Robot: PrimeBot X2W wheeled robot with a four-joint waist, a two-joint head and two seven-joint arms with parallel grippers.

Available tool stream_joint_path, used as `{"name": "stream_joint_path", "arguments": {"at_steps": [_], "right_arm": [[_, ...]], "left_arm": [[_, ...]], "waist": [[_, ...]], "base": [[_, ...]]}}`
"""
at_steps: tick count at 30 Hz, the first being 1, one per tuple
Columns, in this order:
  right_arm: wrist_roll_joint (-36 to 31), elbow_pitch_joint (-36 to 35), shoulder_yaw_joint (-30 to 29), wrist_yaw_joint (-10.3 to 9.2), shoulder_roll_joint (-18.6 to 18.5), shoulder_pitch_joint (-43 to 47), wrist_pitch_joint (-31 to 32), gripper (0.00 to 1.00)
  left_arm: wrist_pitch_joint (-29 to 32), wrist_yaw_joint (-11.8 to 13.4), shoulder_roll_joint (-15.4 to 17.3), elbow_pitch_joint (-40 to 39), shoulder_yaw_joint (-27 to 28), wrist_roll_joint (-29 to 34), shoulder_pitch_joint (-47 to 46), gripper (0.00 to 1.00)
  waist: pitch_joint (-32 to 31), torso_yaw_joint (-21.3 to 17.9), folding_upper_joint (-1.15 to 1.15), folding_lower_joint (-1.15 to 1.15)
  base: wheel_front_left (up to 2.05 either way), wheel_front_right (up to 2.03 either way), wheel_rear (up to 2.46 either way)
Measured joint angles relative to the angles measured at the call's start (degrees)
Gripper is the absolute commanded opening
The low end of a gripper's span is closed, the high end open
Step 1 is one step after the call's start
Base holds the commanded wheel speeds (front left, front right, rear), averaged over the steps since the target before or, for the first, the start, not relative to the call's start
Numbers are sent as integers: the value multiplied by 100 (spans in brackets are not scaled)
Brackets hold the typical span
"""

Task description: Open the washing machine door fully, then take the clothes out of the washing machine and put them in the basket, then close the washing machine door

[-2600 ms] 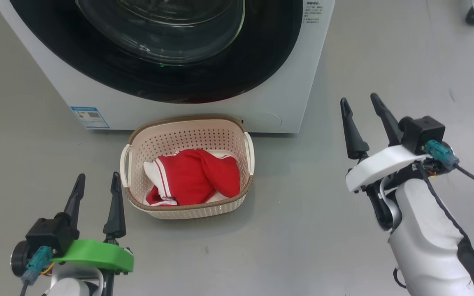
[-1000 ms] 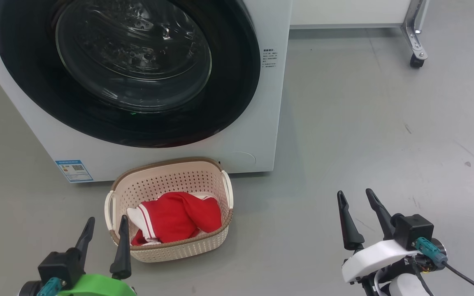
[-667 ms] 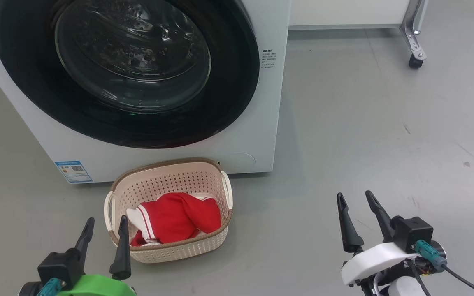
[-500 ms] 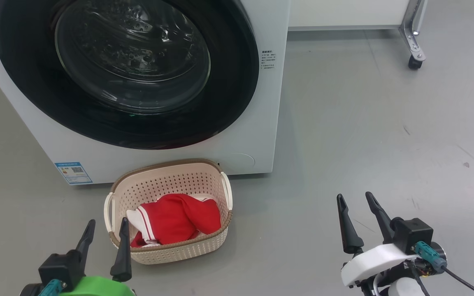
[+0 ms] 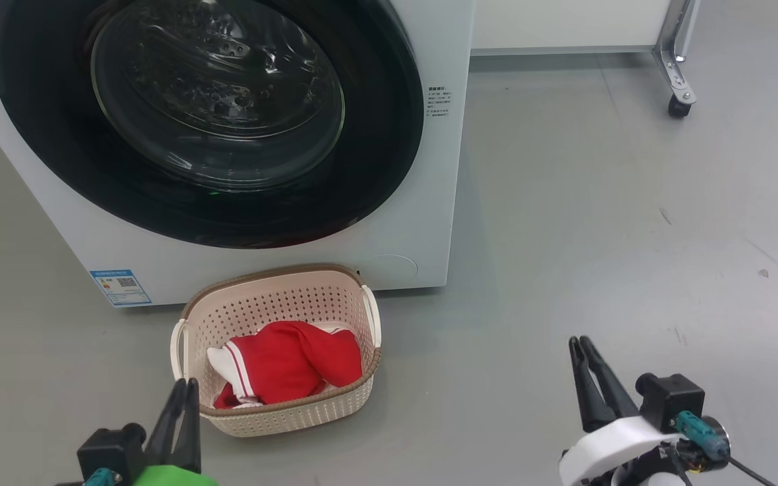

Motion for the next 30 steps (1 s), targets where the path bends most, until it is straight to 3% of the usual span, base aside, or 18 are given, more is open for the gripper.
{"name": "stream_joint_path", "arguments": {"at_steps": [10,30], "right_arm": [[151,349,5,7,37,388,9,0],[1662,147,-364,107,31,374,334,0]], "left_arm": [[7,-9,-119,392,-41,-155,169,0],[263,-205,-133,425,221,-1566,118,0]], "waist": [[0,2,0,0],[8,22,0,0]], "base": [[0,0,0],[0,0,0]]}}
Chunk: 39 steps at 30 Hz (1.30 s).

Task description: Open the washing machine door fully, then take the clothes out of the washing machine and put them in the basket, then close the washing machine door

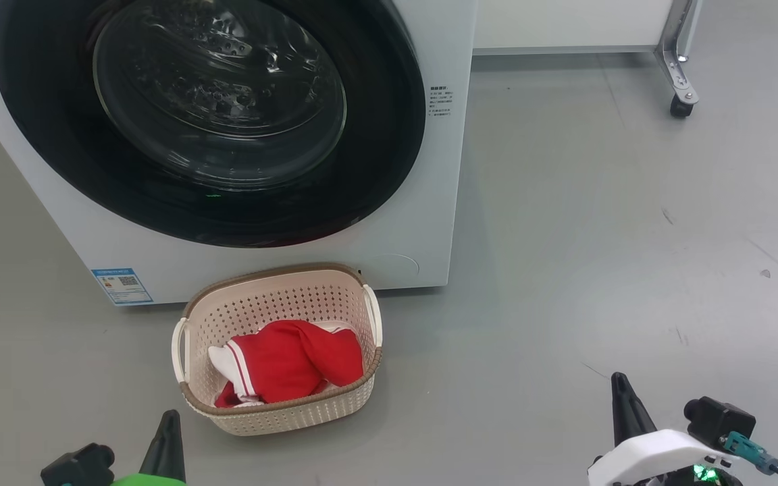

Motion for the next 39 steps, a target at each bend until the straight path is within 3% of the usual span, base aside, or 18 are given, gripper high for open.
{"name": "stream_joint_path", "arguments": {"at_steps": [39], "right_arm": [[2780,-149,-713,210,-137,-241,659,0]], "left_arm": [[493,-405,-16,209,539,-2565,-438,0]], "waist": [[7,33,0,0]], "base": [[0,0,0]]}}
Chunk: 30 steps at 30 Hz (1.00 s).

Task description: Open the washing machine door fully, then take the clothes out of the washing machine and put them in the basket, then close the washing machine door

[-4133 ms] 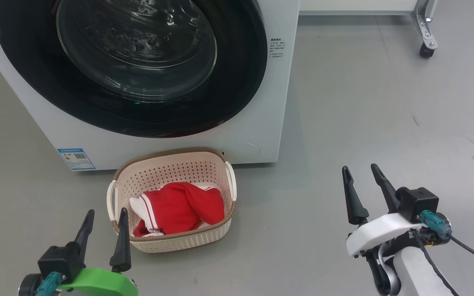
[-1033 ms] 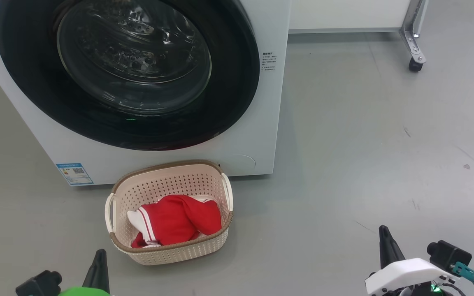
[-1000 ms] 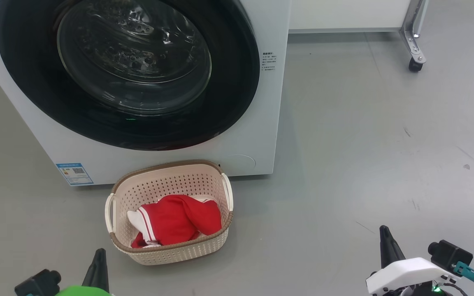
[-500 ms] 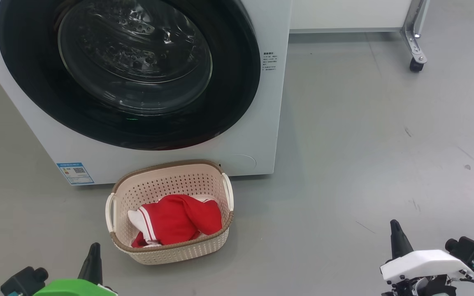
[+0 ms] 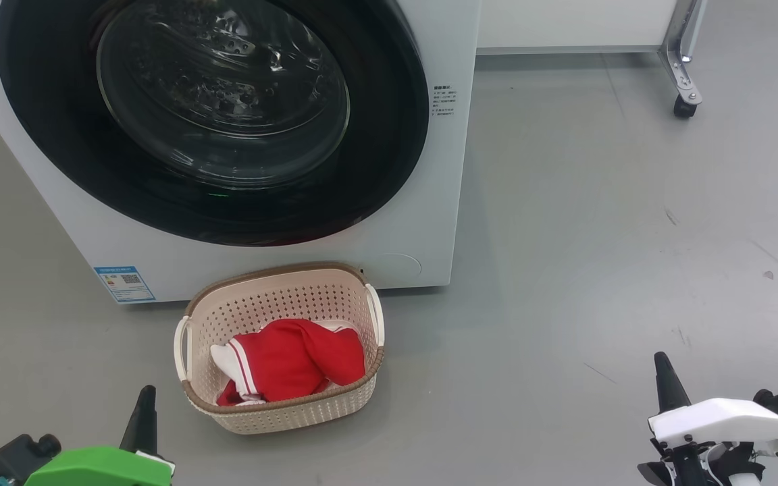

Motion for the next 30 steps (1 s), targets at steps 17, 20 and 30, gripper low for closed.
{"name": "stream_joint_path", "arguments": {"at_steps": [17,20,30], "right_arm": [[1311,-55,-331,145,-54,-142,302,0],[1535,-56,-396,170,-66,-153,359,0],[2258,-92,-584,245,-98,-265,528,0]], "left_arm": [[238,-203,-9,124,241,-1251,-225,0],[255,-230,-13,132,282,-1422,-263,0],[385,-346,-19,200,426,-2105,-388,0]], "waist": [[2,15,0,0],[2,18,0,0],[3,26,0,0]], "base": [[0,0,0],[0,0,0],[0,0,0]]}}
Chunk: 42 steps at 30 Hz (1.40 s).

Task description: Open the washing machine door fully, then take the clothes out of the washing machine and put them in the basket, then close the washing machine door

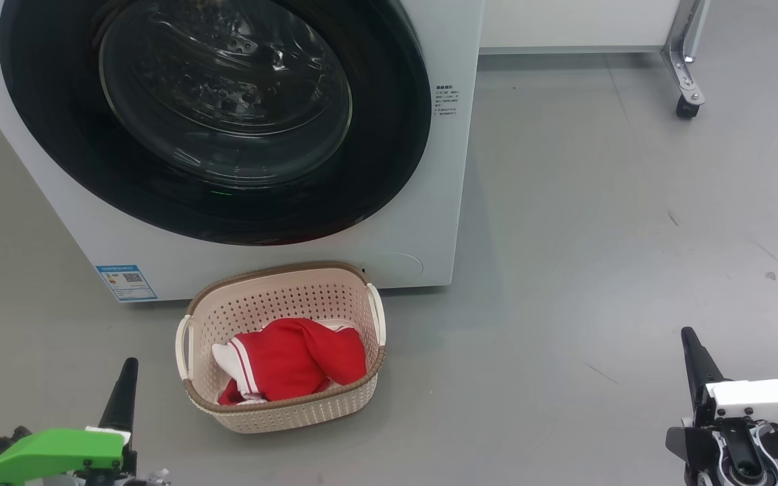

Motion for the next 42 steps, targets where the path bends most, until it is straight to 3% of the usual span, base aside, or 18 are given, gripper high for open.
{"name": "stream_joint_path", "arguments": {"at_steps": [11,42], "right_arm": [[742,-26,-194,52,-47,-104,163,0],[754,-21,-213,60,-46,-110,177,0]], "left_arm": [[129,-105,-7,78,157,-699,-146,0],[144,-105,-10,93,166,-708,-154,0]], "waist": [[1,8,0,0],[-1,8,0,0]], "base": [[0,0,0],[0,0,0]]}}
